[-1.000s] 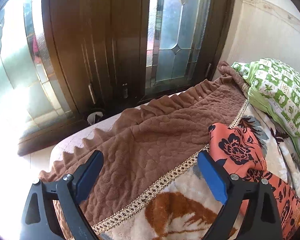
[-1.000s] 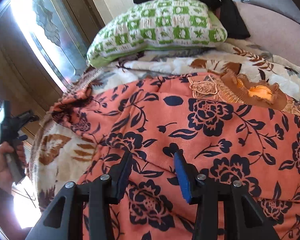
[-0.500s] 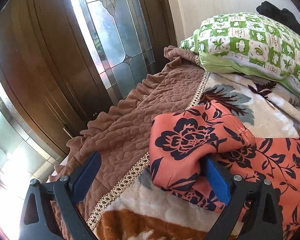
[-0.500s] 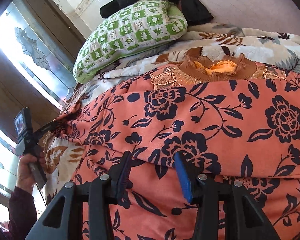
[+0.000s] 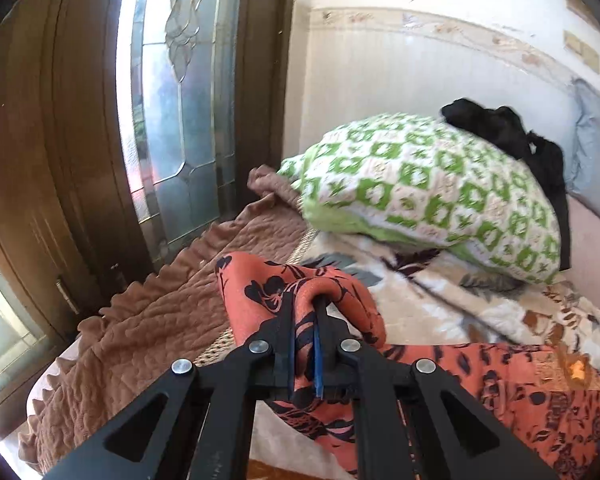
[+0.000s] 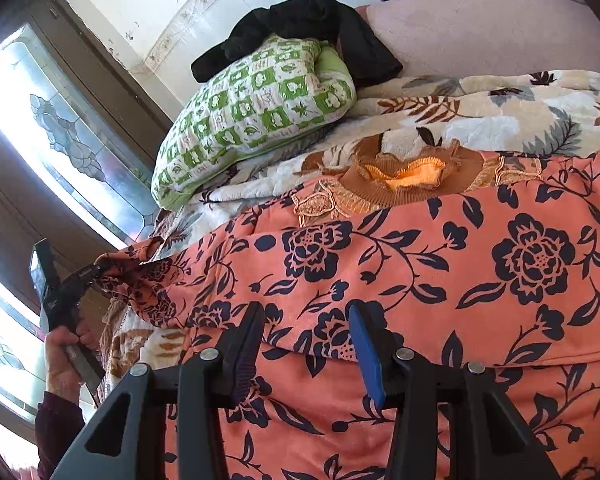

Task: Fold small clothes

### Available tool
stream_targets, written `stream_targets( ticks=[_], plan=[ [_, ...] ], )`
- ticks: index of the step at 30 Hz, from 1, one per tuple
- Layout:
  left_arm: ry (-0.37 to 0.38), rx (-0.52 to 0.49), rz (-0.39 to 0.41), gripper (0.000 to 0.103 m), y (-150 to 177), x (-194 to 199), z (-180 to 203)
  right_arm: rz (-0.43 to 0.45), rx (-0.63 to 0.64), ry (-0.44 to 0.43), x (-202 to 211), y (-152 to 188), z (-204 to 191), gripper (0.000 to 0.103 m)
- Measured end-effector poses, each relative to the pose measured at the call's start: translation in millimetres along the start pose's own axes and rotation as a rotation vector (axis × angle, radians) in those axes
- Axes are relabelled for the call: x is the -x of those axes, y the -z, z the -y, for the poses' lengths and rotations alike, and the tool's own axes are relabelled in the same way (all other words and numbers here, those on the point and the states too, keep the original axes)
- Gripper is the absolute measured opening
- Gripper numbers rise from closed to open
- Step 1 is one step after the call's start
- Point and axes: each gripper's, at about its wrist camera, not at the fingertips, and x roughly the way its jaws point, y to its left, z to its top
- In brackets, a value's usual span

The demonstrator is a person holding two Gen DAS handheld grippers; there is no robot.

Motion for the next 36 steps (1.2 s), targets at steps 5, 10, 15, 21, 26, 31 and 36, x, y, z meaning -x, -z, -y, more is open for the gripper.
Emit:
stream_targets(
  ticks=[5,10,15,21,26,31,36],
  plan=[
    [0.195,-0.087,0.076,0.007,-10.7,48.6,76.3,0.032,-0.062,-0.053,14.3,-11.8,9.2,0.048],
    [0.496,-0.222,0.051,0.007,8.2,97.2,188.7,0.070,-0.254,-0.206,30.2,-23.1,43.7,0.072],
    [0.650,-0.559,0.007,0.059,61.5,124.7,274.7,0.169,-0.396,-0.130,54.3,-35.8,97.7,0.074],
    [0.551,-0.424,0.010,0.078,39.2,96.3,225.1,0.073,-0.470,-0.042,42.7,-45.5,133.0,0.074],
    [0.330,-0.296,-0.142,0.078,36.3,24.1,176.8,-0.003,-0.468,0.145,26.5,-37.9,153.2,0.074],
    [0.143,-0.219,-0.310,0.077,56.4,-36.5,138.7,-0.088,-0.449,0.143,-2.4,-28.3,158.1,0.060],
    [0.113,-0.184,-0.347,0.077,66.6,-44.7,129.4,-0.055,-0.265,0.201,-4.8,-32.1,124.7,0.007]
  ],
)
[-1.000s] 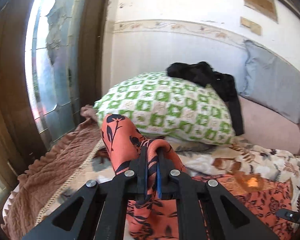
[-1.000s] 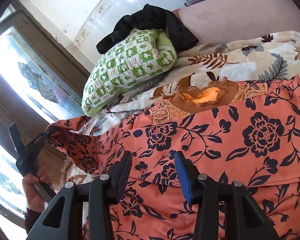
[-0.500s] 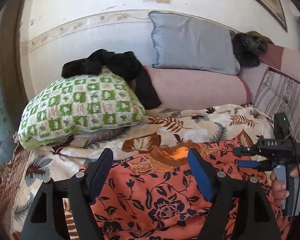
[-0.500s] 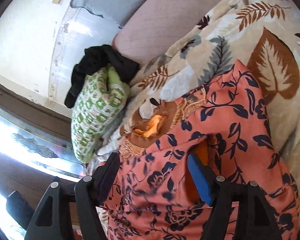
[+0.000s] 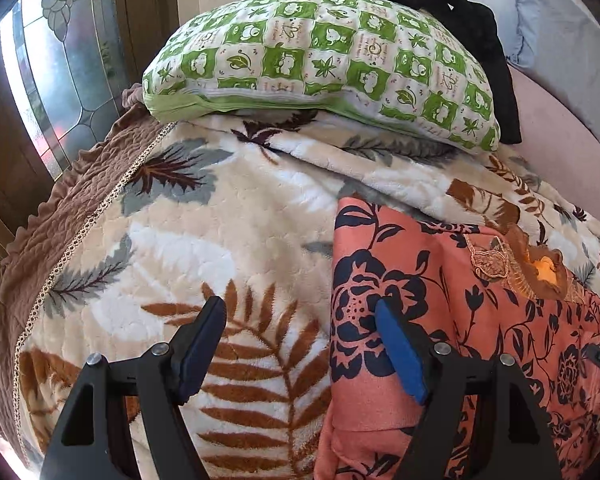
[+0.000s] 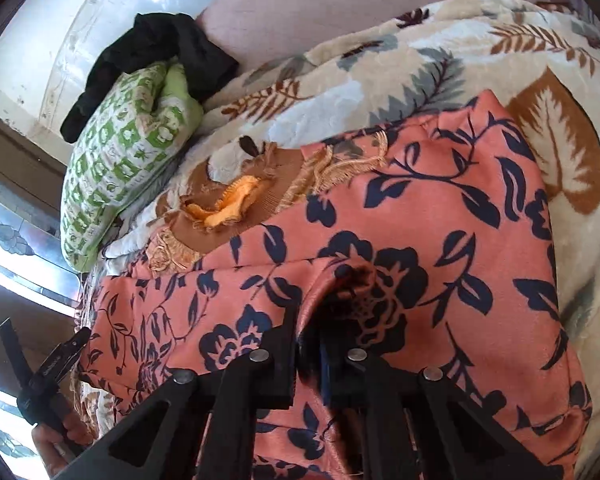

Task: Fold small clothes

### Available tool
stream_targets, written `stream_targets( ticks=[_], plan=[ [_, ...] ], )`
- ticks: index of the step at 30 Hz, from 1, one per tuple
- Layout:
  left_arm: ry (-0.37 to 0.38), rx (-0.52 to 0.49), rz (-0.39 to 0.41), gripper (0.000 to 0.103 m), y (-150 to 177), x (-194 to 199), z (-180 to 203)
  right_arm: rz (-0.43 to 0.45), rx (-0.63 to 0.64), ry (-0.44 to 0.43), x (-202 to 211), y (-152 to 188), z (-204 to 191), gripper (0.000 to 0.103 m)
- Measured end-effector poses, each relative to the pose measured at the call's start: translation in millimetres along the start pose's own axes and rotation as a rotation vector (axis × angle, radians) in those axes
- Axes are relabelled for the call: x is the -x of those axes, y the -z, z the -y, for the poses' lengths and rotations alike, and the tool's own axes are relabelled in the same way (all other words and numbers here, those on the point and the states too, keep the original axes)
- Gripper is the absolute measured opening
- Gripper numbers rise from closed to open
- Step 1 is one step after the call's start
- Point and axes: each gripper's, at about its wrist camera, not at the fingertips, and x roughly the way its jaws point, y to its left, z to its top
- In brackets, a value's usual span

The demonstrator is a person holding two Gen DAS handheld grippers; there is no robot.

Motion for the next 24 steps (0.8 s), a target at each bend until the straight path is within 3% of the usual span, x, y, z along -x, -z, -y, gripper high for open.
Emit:
stream_targets(
  ticks=[3,5,8,9,11,12,15,17,20,22,24],
  plan=[
    [-0.026,-0.051,0.009,0.077,4.6,0.2,12.9,0.172,0.048,0.043,33.2,-7.4,-8.7,0.006],
    [-0.058,-0.100,-0.027,0.078,6.4,-9.2,24.6,0.261,0.021,0.081,47.7,-14.4,-1.7,0.006],
    [-0.063,-0.178,-0.099,0.078,17.6,-26.1,41.5,0.359,0.034,0.287,44.1,-23.6,18.2,0.007],
    [-0.089,-0.200,-0.081,0.078,19.9,-25.3,45.3,0.332,0.010,0.304,34.3,-26.8,32.3,0.011],
    [-0.112,-0.237,-0.061,0.078,19.7,-20.5,49.9,0.152,-0.117,0.229,10.4,-33.0,66.0,0.011],
    [-0.113,-0.234,-0.047,0.078,18.1,-17.1,50.0,0.116,-0.168,0.198,6.8,-33.5,73.8,0.011],
    [-0.083,-0.187,0.015,0.078,12.0,-2.4,46.5,0.178,-0.160,0.163,33.0,-43.6,73.0,0.011],
    [-0.044,-0.177,0.043,0.078,9.8,4.5,49.1,0.277,-0.158,0.146,59.1,-45.9,72.0,0.011],
    [-0.025,-0.192,0.037,0.078,12.5,2.0,57.9,0.355,-0.177,0.105,84.8,-44.8,74.2,0.019],
    [-0.030,-0.218,-0.003,0.078,16.8,-10.6,63.9,0.313,-0.137,0.040,81.3,-44.5,62.7,0.019],
    [-0.059,-0.247,-0.068,0.078,25.1,-25.9,68.8,0.180,-0.074,0.014,59.0,-42.2,45.7,0.019]
  ],
)
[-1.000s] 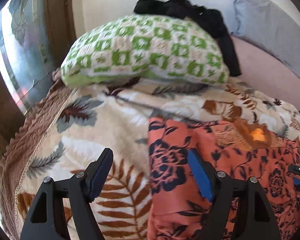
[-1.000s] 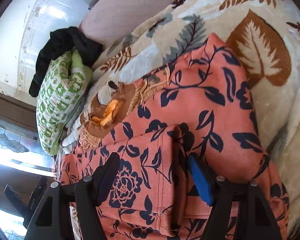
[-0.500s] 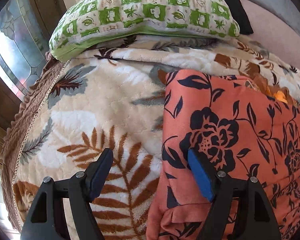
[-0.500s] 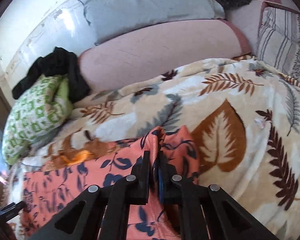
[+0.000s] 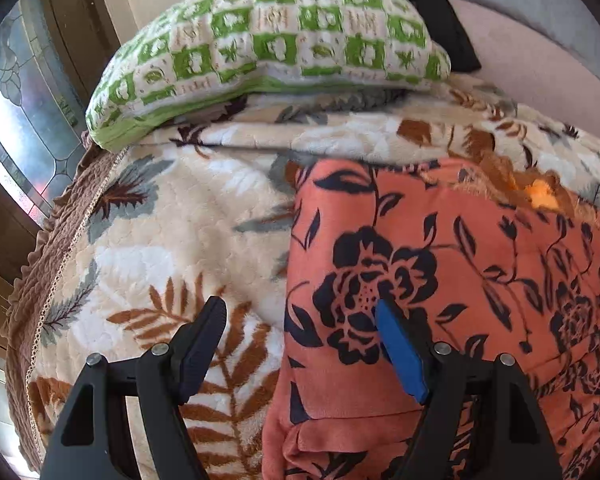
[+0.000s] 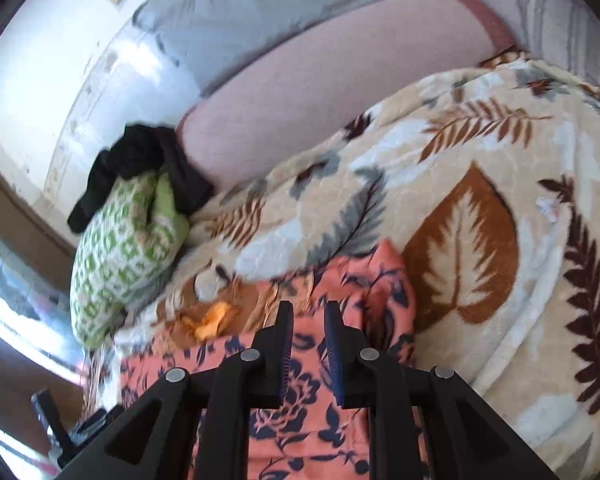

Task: Fold small clothes

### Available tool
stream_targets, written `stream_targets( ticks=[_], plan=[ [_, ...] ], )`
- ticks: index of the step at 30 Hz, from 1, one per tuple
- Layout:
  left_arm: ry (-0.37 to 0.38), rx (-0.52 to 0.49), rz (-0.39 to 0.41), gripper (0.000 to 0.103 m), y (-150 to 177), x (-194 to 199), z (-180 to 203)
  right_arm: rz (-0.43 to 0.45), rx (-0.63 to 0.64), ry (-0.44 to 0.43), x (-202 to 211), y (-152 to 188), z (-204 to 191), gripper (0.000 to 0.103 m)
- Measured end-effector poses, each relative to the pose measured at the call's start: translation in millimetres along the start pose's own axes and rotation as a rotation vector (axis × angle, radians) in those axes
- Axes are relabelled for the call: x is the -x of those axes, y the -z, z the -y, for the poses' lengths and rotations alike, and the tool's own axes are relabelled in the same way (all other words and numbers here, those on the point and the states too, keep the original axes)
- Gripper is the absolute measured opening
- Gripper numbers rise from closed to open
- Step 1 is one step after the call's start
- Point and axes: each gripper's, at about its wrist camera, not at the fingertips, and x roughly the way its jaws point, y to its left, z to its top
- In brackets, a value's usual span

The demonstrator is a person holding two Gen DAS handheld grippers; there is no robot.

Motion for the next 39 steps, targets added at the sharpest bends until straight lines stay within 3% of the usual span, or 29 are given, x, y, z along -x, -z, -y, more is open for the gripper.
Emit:
stream_targets(
  ticks=[2,3,7,9,12,13,15,16,18,19,21,23,24,26,28,31,36,38,39],
  plan=[
    [0.002,0.016,-0.008,0.078,2.6,-4.7,-0.4,-0.171,0.006,0.019,-35.6,15.0,-4.3,0.018],
    [0.005,0.017,-0.007,0.078,1.7,-2.2,-1.1,-0.251,-0.020,0.070,-55.2,23.3,1.3,0.016],
    [0.027,0.018,0.080,0.078,-3.9,19.1,-2.1,-0.215,0.001,0.096,-49.7,23.1,-6.6,0.018],
    [0.104,0.042,0.112,0.078,-7.4,30.2,-0.6,-0.142,0.046,0.039,-33.4,23.1,-22.1,0.018],
    [0.167,0.025,0.105,0.079,-8.3,31.7,13.3,-0.182,0.092,-0.072,-36.9,30.7,-44.3,0.018],
    [0.151,0.001,0.079,0.079,-6.5,25.4,21.4,-0.208,0.115,-0.092,-43.7,37.7,-51.1,0.018],
    [0.085,-0.067,-0.014,0.080,1.2,2.8,37.2,-0.291,0.181,-0.038,-66.4,56.0,-62.6,0.020],
    [0.061,-0.085,0.001,0.082,6.0,-0.3,40.6,-0.332,0.208,0.002,-77.7,66.3,-64.4,0.020],
    [0.041,-0.099,0.026,0.082,4.3,9.3,43.7,-0.277,0.252,0.014,-72.5,68.4,-71.7,0.019],
    [0.062,-0.100,0.034,0.082,2.9,14.1,43.4,-0.301,0.255,0.016,-70.6,66.2,-74.9,0.019],
    [0.098,-0.073,0.078,0.082,2.2,22.1,40.7,-0.287,0.222,-0.061,-59.2,61.4,-77.4,0.019],
    [0.096,-0.066,0.074,0.082,3.4,22.2,45.0,-0.252,0.237,-0.101,-51.8,63.2,-83.8,0.019],
    [0.097,-0.070,0.052,0.085,5.5,17.7,48.8,-0.269,0.262,-0.089,-56.1,67.3,-88.3,0.019],
    [0.048,-0.099,0.030,0.089,11.2,6.8,59.8,-0.386,0.291,-0.046,-79.0,82.2,-90.3,0.021],
    [0.000,-0.133,0.066,0.090,13.4,13.2,66.9,-0.334,0.296,-0.040,-75.5,84.7,-91.5,0.018],
    [0.056,-0.103,0.081,0.090,12.3,30.8,65.3,-0.352,0.289,-0.070,-60.3,78.7,-100.1,0.020],
    [0.068,-0.097,0.219,0.090,23.7,91.5,67.3,-0.185,0.329,-0.150,-2.2,74.0,-114.1,0.020],
    [0.061,-0.101,0.272,0.090,32.9,117.4,65.8,-0.106,0.341,-0.168,25.3,77.1,-120.1,0.028],
    [0.060,-0.099,0.292,0.090,37.0,128.7,62.8,-0.074,0.336,-0.176,38.4,78.4,-121.2,0.042]
  ],
)
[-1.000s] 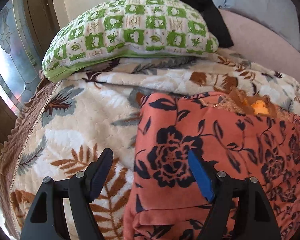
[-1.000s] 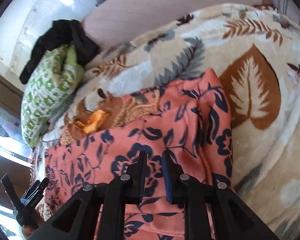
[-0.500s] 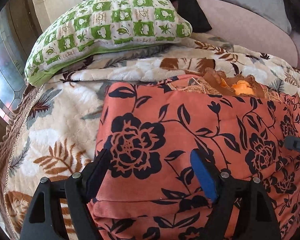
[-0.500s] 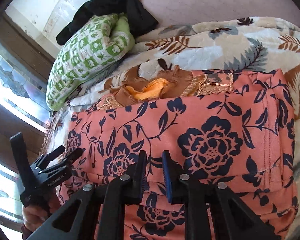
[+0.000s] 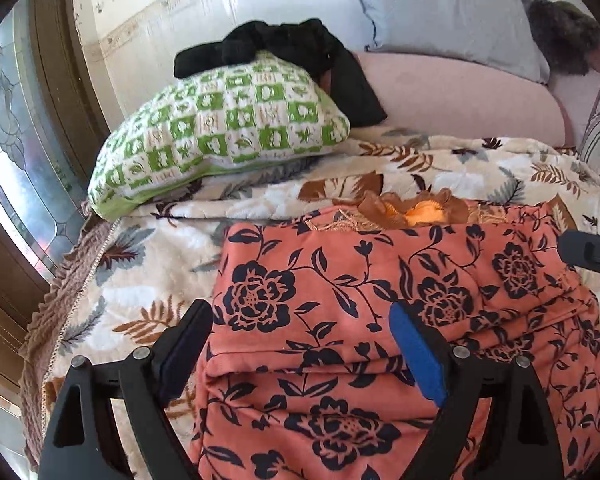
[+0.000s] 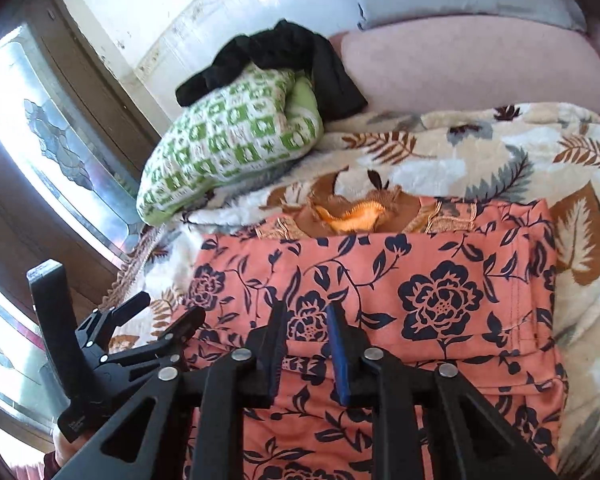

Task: Fold small clothes

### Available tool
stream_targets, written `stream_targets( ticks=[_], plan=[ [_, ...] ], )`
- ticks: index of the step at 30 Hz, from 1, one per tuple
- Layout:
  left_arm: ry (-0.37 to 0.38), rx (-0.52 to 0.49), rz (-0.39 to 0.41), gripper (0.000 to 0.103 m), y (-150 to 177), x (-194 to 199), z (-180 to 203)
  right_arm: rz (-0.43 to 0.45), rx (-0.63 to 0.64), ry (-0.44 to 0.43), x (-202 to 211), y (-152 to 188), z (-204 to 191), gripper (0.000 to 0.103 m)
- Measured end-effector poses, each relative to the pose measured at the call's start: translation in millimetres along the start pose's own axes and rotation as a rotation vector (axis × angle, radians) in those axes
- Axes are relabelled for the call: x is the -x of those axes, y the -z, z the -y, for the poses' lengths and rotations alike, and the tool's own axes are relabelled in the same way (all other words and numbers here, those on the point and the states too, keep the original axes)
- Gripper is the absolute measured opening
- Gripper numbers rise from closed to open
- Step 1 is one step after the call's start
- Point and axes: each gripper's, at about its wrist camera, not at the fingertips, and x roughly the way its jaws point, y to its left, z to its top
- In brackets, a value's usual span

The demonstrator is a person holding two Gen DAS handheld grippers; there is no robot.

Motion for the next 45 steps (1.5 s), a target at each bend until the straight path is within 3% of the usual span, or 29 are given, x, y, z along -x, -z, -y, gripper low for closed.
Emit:
stream_targets(
  ticks=[1,2,3,8,13,16,19,24,28,29,33,35,36,37,38,40,42,45],
  plan=[
    [-0.001,0.007,0.017,0.090,1.8,13.4,-1.6,0.035,-0.004,-0.006,13.0,1.9,-2.8,0.074],
    [0.002,0.013,0.031,0.090,3.5,26.1,-3.3,0.080,-0.008,-0.013,26.7,4.8,-6.2,0.084],
    [0.008,0.017,0.046,0.090,4.5,38.0,-5.3,0.136,-0.011,-0.015,39.7,7.2,-9.7,0.086],
    [-0.003,0.032,0.133,0.090,14.5,99.2,-14.1,0.223,0.009,-0.015,93.9,43.7,-19.9,0.086],
    [0.011,0.052,0.155,0.090,35.7,143.2,-23.4,0.242,-0.036,0.001,136.7,87.4,-6.1,0.086],
    [0.036,0.047,0.090,0.091,64.0,148.7,-34.9,0.200,-0.064,0.039,156.3,101.0,5.9,0.086],
    [0.004,0.043,-0.019,0.091,106.1,134.7,-56.2,0.149,-0.105,0.092,175.1,117.6,25.9,0.086],
    [-0.024,0.152,-0.236,0.091,192.7,105.9,-109.5,0.019,-0.200,0.182,181.3,159.3,66.5,0.086],
    [0.066,0.227,-0.299,0.091,242.6,106.8,-127.5,-0.114,-0.237,0.254,168.1,192.6,84.9,0.086],
    [0.090,0.227,-0.301,0.089,249.2,106.5,-127.0,-0.133,-0.233,0.274,166.0,198.1,87.2,0.086],
    [0.197,0.219,-0.286,0.046,251.3,102.6,-116.7,-0.162,-0.193,0.382,155.8,212.2,94.8,0.084],
    [0.227,0.214,-0.263,0.045,246.4,101.0,-112.1,-0.145,-0.169,0.448,152.1,214.6,99.5,0.083],
    [0.234,0.202,-0.268,0.045,245.9,98.3,-109.3,-0.156,-0.172,0.447,148.4,216.9,104.0,0.077],
    [0.236,0.191,-0.280,0.045,246.1,94.9,-106.6,-0.196,-0.189,0.432,141.7,219.4,109.3,0.063],
    [0.239,0.185,-0.281,0.044,246.7,94.0,-105.6,-0.249,-0.208,0.423,133.9,224.2,113.7,0.062],
    [0.262,0.191,-0.277,0.038,247.5,94.6,-108.3,-0.238,-0.148,0.436,134.4,226.5,102.9,0.043],
    [0.291,0.210,-0.286,0.020,247.4,93.9,-112.9,-0.268,-0.105,0.401,136.1,228.1,92.8,0.016],
    [0.337,0.215,-0.296,0.009,242.9,93.2,-117.2,-0.286,-0.093,0.348,143.9,225.6,84.8,0.013]
  ],
)
